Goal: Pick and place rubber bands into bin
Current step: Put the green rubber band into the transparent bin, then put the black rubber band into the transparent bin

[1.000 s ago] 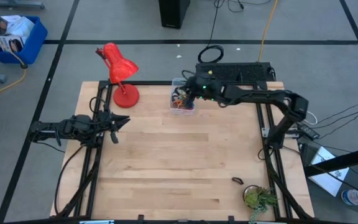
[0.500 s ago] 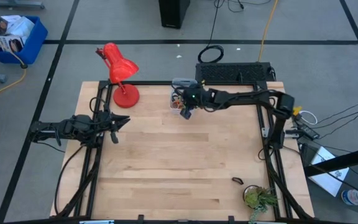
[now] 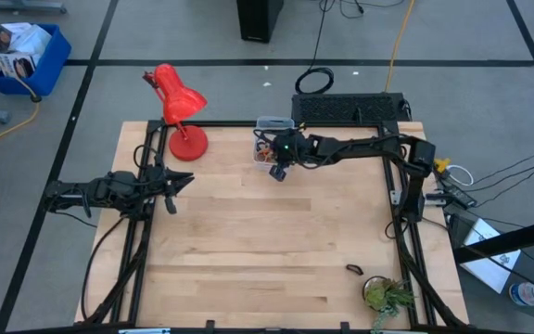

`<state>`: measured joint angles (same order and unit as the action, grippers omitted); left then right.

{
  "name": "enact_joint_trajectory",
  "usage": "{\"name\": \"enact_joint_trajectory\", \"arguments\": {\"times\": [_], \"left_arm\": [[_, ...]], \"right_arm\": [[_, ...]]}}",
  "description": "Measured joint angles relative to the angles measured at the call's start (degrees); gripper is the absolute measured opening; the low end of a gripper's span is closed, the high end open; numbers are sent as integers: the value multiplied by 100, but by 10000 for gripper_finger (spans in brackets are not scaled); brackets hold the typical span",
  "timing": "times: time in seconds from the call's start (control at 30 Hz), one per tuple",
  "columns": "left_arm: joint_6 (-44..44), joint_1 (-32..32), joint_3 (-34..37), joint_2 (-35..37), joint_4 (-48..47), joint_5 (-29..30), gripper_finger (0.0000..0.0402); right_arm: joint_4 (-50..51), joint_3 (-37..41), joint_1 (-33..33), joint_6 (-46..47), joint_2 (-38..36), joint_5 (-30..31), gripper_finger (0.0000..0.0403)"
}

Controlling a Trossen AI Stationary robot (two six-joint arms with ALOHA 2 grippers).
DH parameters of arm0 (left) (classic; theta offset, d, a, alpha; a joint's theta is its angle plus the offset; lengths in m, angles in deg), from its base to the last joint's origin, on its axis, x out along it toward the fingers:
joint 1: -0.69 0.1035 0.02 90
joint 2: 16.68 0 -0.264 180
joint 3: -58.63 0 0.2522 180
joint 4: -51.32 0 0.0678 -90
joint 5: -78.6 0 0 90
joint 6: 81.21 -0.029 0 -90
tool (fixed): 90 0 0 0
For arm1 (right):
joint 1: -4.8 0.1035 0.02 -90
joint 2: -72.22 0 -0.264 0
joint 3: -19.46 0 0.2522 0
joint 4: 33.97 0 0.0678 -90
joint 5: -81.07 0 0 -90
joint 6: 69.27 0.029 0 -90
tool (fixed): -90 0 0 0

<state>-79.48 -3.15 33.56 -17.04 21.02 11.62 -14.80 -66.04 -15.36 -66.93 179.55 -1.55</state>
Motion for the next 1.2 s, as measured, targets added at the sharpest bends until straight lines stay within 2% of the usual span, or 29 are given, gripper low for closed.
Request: {"name": "enact_joint_trajectory", "arguments": {"times": [0.17, 0.5, 0.6, 0.8, 0.93, 1.07, 1.2], "left_arm": [[-2, -1, 0, -2, 0, 0, 63], [0, 0, 0, 0, 0, 0, 63], [11, 0, 0, -1, 4, 2, 63], [7, -1, 0, -2, 6, 2, 63], [4, -1, 0, -1, 9, 2, 63], [-35, 0, 0, -2, 7, 2, 63], [-219, 0, 0, -2, 7, 4, 63]], "right_arm": [[2, 0, 0, 1, 0, 2, 36], [43, 4, 11, 5, -147, -7, 123], [50, 7, 63, 62, -578, -129, 134], [520, 4, 235, -352, -1915, -1400, 134], [1199, 0, 429, -198, -2841, -2048, 128], [1900, 0, 809, 226, -3572, -2018, 124], [2303, 0, 1359, 780, -3961, -1494, 116]]}}
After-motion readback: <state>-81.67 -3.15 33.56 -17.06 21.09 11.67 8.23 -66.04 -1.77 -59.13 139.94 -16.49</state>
